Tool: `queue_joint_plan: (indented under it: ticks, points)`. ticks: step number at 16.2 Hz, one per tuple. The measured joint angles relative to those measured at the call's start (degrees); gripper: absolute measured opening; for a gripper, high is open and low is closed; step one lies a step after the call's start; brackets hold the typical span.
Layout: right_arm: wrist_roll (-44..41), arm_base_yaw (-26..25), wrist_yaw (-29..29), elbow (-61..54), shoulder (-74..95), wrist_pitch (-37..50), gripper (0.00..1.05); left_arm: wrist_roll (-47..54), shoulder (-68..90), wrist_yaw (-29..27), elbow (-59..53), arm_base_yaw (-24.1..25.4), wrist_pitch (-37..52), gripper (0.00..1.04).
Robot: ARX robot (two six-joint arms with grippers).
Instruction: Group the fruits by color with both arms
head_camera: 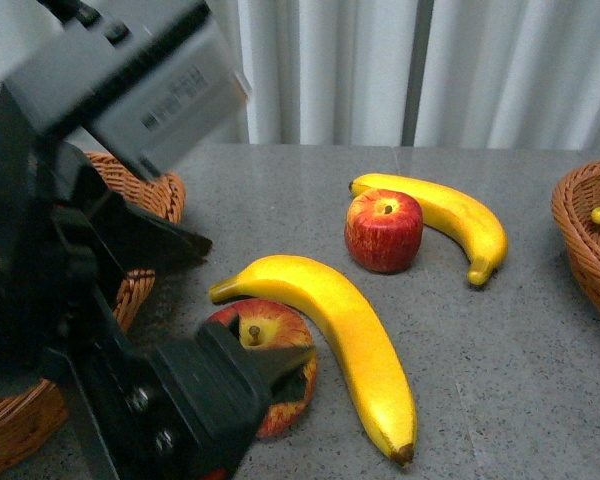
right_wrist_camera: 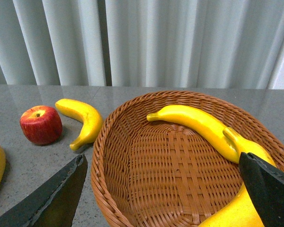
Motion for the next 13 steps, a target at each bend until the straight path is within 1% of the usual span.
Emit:
queue_joint_plan:
  ticks: [4,8,12,13]
  points:
    - [-0.02,0.00,0.00,0.00,0.00,0.00,0.98,3.39,5.38,-0.68,1.79,-0.46,0.52,0.98]
    - [0.00,0.00,0.00,0.00,0.00,0.00,0.98,5.81,10.21,1.84,2.69,-0.44,1.73,0.98]
    - [0.00,0.00,0.00,0.00,0.00,0.00,0.98,7.54,11.80,1.60,3.13,-0.68,1.88,0.98]
    - [-0.02,0.00,0.00,0.00,0.00,0.00,0.98,8.37,12.17,1.33,3.13,-0.72,1.81,0.89]
